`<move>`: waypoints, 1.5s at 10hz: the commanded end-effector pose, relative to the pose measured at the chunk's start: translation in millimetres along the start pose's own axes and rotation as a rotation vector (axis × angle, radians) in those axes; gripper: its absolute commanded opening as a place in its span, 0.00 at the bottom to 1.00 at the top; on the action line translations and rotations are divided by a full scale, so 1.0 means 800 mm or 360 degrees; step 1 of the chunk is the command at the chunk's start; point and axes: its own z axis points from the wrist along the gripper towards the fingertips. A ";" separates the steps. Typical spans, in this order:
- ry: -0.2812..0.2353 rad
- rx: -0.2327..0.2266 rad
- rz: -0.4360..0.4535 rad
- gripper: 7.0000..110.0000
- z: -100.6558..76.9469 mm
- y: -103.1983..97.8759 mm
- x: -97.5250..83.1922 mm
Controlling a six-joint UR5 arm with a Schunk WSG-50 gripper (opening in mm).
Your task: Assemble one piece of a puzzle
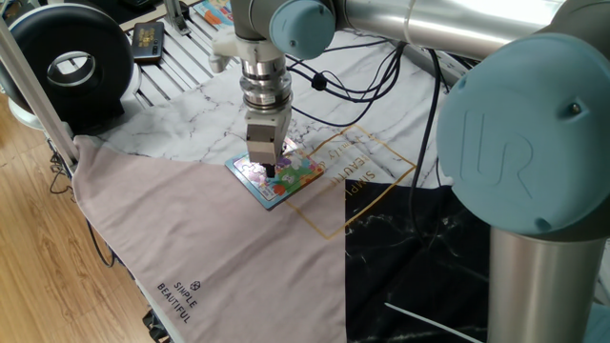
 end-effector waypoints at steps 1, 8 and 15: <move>-0.0008 0.0005 0.0001 0.57 -0.002 -0.004 -0.002; -0.0001 0.0017 -0.0009 0.57 -0.001 -0.007 -0.001; -0.0005 0.0005 0.0018 0.57 -0.010 -0.007 -0.012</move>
